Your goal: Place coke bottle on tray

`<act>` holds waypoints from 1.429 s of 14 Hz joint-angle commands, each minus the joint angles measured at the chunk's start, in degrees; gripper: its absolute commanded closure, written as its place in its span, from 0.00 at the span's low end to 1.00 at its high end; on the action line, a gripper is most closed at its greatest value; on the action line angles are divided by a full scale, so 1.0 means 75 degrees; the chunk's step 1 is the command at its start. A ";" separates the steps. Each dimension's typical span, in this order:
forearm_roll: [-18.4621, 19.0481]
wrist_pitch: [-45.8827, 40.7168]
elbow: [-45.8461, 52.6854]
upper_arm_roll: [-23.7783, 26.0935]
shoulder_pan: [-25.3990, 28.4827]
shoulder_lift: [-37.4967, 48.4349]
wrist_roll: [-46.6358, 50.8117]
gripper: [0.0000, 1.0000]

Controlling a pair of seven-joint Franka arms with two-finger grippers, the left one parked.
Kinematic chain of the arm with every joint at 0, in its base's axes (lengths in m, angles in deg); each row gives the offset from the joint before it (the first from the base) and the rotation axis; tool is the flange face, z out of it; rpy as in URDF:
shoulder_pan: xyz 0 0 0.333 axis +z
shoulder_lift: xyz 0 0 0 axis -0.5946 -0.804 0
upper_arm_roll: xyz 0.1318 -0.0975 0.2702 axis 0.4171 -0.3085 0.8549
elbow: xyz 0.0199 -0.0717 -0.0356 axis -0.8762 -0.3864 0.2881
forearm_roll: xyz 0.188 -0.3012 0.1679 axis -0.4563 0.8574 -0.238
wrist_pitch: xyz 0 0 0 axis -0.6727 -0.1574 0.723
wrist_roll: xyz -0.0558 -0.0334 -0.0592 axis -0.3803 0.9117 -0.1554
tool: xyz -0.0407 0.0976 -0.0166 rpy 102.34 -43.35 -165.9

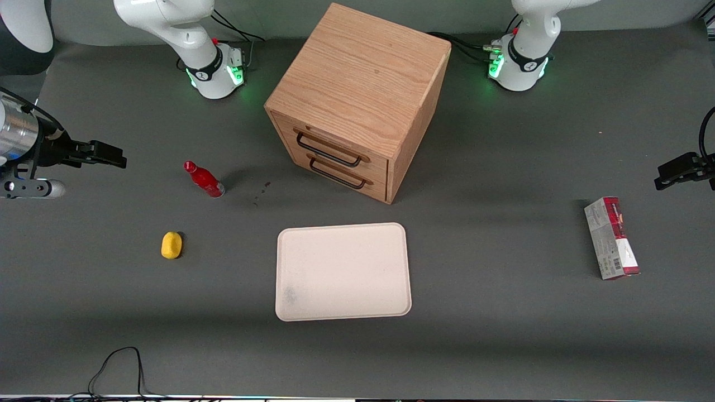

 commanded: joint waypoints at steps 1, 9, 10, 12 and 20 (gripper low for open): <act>-0.0072 -0.0210 0.0289 0.0045 -0.0067 -0.0142 -0.0080 0.00; -0.0130 -0.0210 0.0347 0.0068 0.0213 -0.0130 0.0458 0.00; -0.0130 -0.0210 0.0487 0.0068 0.0412 -0.0130 0.0644 0.00; -0.0119 -0.0419 0.0477 0.0068 0.0636 -0.0095 0.0868 0.00; -0.0060 -0.0680 -0.0785 0.0033 0.0660 0.1237 0.0752 0.00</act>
